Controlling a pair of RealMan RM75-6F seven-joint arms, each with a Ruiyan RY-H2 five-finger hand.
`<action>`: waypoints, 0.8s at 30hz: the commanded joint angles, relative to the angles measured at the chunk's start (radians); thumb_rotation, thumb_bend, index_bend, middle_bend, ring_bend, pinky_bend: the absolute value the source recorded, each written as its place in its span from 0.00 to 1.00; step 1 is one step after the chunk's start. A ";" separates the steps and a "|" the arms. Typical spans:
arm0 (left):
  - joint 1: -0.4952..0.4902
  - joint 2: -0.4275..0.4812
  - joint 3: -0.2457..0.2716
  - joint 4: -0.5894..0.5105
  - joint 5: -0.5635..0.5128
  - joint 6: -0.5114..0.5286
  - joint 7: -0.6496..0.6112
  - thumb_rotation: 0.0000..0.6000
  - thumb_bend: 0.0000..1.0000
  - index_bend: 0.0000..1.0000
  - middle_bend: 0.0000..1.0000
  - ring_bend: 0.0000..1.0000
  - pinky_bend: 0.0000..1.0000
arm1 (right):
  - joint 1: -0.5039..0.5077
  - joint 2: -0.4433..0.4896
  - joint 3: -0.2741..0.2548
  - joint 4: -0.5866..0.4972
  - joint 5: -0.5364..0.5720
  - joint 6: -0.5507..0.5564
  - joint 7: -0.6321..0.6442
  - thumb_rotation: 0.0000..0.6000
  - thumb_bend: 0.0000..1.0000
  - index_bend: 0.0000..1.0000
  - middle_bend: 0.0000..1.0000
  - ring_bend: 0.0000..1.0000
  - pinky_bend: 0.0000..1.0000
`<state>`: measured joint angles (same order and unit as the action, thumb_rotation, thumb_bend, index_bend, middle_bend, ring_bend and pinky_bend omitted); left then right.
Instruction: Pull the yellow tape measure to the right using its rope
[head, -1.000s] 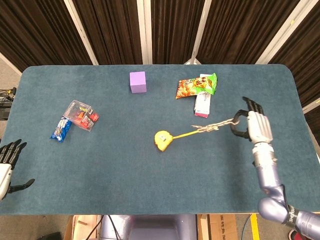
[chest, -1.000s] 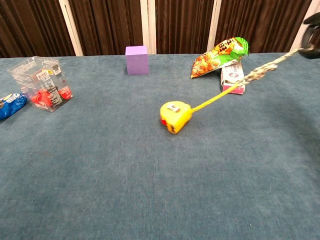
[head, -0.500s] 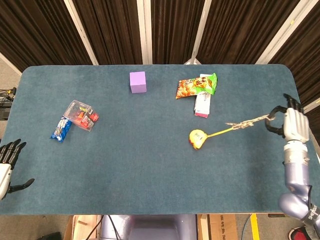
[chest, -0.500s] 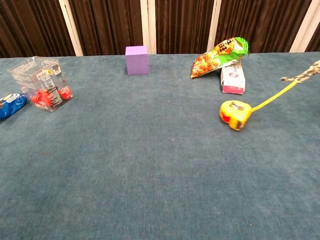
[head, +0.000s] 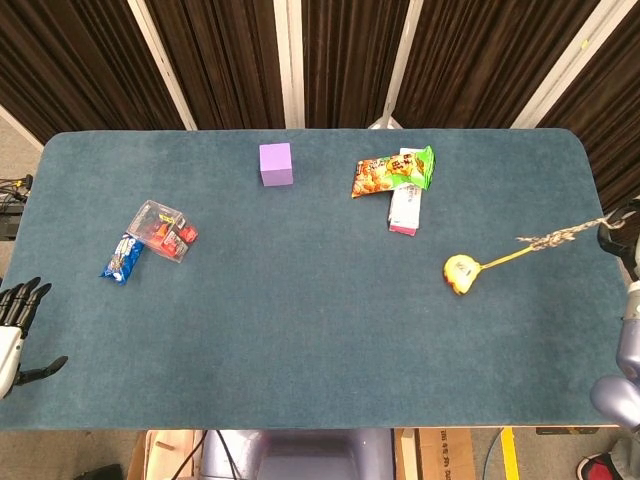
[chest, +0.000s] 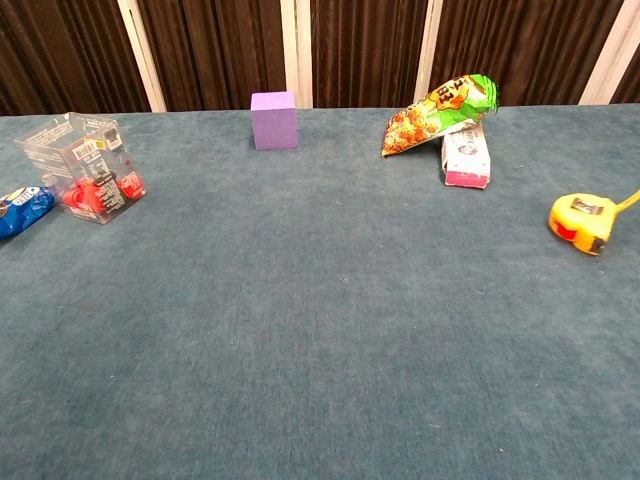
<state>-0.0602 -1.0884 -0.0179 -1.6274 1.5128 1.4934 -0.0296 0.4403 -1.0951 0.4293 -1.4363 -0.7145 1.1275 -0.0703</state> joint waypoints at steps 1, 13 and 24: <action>0.000 -0.001 0.000 0.000 0.001 0.001 0.003 1.00 0.00 0.00 0.00 0.00 0.00 | -0.008 0.007 -0.004 0.003 -0.004 -0.007 0.008 1.00 0.46 0.50 0.06 0.00 0.00; 0.003 -0.002 0.000 0.002 0.003 0.010 0.017 1.00 0.00 0.00 0.00 0.00 0.00 | -0.067 0.056 -0.069 -0.136 -0.126 -0.002 0.040 1.00 0.39 0.00 0.00 0.00 0.00; 0.007 -0.006 -0.005 0.015 0.004 0.024 0.037 1.00 0.00 0.00 0.00 0.00 0.00 | -0.263 0.084 -0.258 -0.338 -0.573 0.235 0.164 1.00 0.38 0.00 0.00 0.00 0.00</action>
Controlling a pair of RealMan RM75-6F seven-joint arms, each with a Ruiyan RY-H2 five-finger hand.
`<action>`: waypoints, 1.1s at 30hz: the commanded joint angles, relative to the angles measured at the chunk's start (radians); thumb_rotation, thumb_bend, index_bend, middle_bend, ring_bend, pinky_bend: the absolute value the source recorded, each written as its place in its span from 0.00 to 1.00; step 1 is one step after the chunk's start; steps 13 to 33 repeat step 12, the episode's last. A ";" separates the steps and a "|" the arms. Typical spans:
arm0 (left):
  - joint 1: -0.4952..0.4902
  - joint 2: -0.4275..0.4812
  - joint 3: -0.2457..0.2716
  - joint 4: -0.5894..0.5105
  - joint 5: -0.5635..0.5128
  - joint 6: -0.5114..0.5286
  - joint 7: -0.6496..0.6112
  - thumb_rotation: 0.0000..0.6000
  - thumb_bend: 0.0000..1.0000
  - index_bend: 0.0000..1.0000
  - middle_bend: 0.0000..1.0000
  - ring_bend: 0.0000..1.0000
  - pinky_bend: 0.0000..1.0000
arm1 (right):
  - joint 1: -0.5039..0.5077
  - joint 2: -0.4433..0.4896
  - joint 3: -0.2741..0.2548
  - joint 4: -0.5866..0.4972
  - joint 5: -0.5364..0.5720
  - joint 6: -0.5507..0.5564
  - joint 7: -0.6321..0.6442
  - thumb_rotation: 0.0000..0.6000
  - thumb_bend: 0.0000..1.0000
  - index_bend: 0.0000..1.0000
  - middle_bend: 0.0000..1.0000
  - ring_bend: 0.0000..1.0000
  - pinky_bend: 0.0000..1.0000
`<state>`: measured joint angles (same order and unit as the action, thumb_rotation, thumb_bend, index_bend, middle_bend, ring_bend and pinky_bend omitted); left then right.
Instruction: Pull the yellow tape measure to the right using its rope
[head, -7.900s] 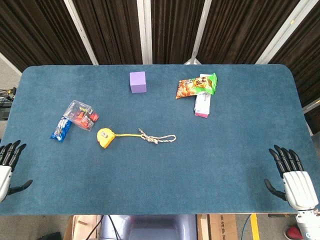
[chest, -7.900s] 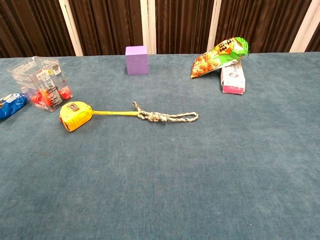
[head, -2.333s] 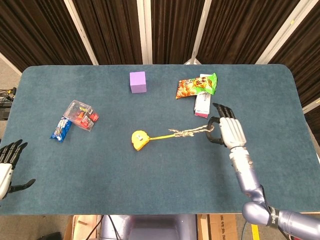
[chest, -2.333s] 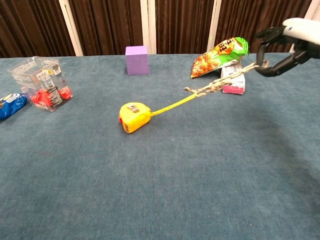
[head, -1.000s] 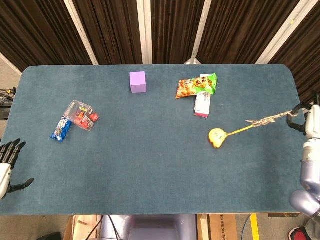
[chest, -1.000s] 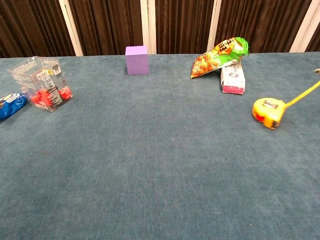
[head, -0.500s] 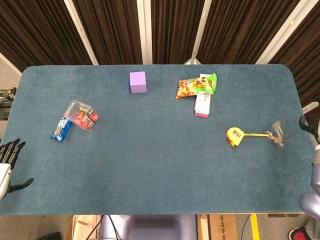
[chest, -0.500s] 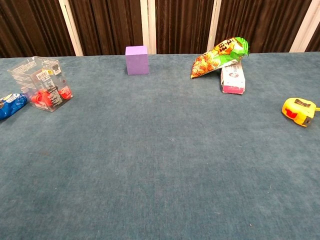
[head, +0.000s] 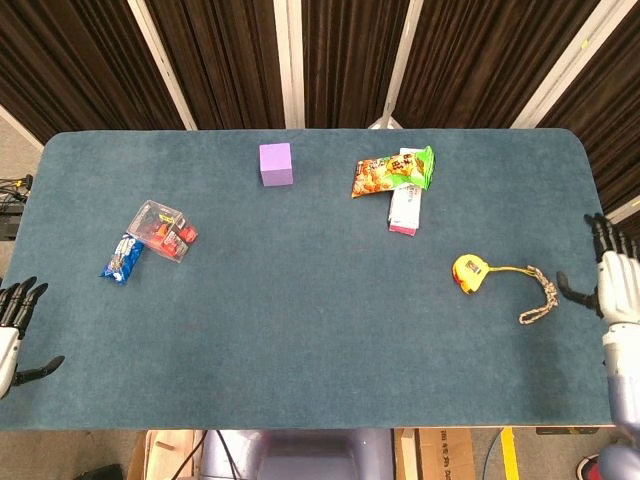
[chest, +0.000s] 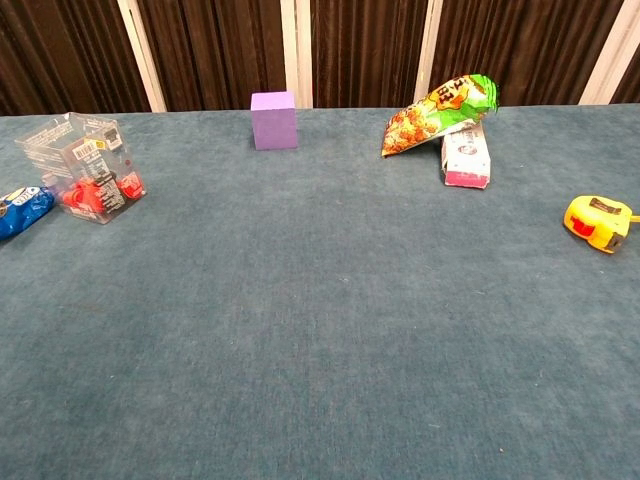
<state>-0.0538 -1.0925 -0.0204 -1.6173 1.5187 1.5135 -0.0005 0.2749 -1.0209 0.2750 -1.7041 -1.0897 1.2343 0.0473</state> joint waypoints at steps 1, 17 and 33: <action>0.002 -0.003 -0.004 0.007 -0.006 0.004 0.012 1.00 0.00 0.00 0.00 0.00 0.00 | -0.120 0.006 -0.130 -0.068 -0.249 0.162 0.049 1.00 0.38 0.00 0.00 0.00 0.00; 0.004 -0.009 -0.006 0.019 0.007 0.022 0.019 1.00 0.00 0.00 0.00 0.00 0.00 | -0.227 -0.054 -0.260 0.080 -0.512 0.345 -0.015 1.00 0.37 0.00 0.00 0.00 0.00; 0.004 -0.009 -0.006 0.019 0.007 0.022 0.019 1.00 0.00 0.00 0.00 0.00 0.00 | -0.227 -0.054 -0.260 0.080 -0.512 0.345 -0.015 1.00 0.37 0.00 0.00 0.00 0.00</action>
